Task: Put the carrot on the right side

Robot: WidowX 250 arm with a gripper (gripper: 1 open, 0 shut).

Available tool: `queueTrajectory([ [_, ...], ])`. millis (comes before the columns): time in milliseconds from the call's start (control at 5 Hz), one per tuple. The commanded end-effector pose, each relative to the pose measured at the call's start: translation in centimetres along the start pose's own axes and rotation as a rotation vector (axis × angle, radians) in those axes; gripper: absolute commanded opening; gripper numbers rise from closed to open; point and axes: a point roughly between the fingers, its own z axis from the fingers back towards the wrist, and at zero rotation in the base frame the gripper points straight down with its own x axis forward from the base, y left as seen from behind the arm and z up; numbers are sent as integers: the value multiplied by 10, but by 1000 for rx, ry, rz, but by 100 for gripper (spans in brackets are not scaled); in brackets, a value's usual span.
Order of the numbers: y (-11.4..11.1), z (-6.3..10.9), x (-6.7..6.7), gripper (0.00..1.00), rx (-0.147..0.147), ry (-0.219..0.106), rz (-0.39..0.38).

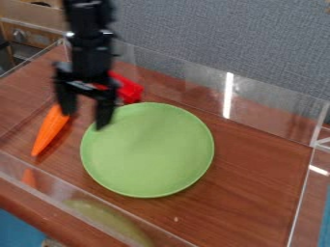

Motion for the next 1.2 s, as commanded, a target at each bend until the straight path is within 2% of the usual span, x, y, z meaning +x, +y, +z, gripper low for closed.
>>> queueTrajectory([
  [0,52,3,12,100,26,-81,36],
  [200,74,-9,25,100,25,-107,65],
  [400,54,-5,25,100,21,-112,100],
  [600,28,7,25,100,19,-131,118],
  [1000,33,-2,40,100,32,-134,-53],
])
